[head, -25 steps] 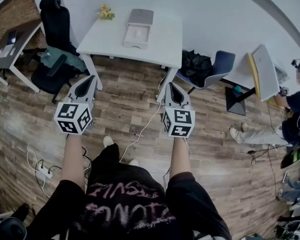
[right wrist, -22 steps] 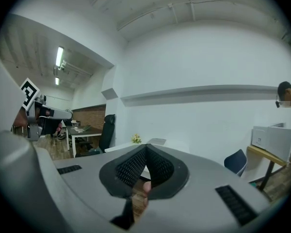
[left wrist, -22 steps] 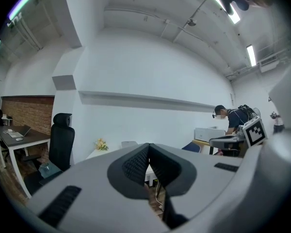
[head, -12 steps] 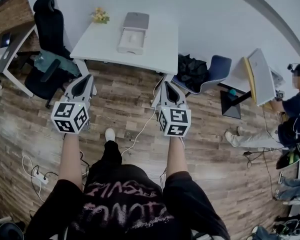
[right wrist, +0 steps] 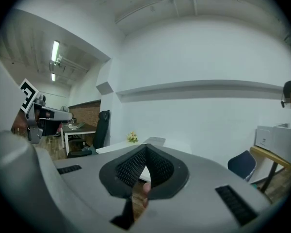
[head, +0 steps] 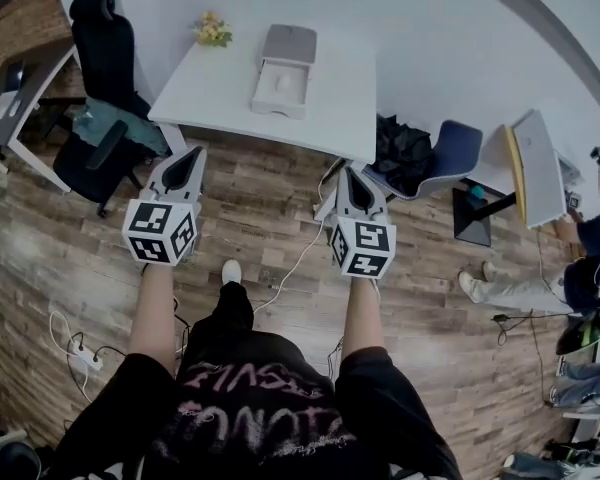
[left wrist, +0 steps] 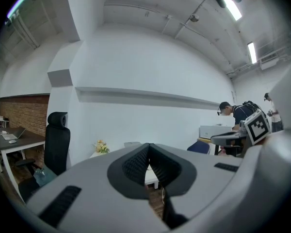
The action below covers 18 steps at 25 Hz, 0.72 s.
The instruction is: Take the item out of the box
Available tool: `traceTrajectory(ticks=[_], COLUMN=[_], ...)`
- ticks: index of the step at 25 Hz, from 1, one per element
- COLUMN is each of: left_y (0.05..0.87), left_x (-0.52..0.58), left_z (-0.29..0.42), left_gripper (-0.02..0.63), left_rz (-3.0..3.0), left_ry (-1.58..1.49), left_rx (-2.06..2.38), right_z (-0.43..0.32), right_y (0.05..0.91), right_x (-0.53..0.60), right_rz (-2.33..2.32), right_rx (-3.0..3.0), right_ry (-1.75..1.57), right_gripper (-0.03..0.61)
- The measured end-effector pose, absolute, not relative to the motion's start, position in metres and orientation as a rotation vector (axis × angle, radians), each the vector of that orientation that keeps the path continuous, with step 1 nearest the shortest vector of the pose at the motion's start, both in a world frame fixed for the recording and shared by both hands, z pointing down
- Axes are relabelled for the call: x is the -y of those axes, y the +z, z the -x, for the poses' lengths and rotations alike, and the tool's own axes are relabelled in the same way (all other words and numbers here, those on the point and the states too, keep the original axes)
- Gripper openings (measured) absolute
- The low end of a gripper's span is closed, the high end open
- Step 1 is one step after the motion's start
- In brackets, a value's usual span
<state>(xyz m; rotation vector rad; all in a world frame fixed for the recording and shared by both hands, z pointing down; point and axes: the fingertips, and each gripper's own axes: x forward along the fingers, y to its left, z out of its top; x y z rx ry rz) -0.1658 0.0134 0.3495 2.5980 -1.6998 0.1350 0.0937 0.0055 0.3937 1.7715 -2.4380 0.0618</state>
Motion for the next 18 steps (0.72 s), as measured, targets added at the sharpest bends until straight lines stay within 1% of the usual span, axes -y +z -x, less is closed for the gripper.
traceTrajectory(ticks=[18], left_y=[0.359], left_x=[0.15], left_z=[0.202], left_gripper=[0.002], left_rz=[-2.651], left_ry=[0.173], left_rx=[1.571], right_z=[-0.053], right_y=[0.392], right_x=[0.143], right_rz=[-1.867], right_rx=[2.347], right_ry=[0.085], right_gripper=[0.012])
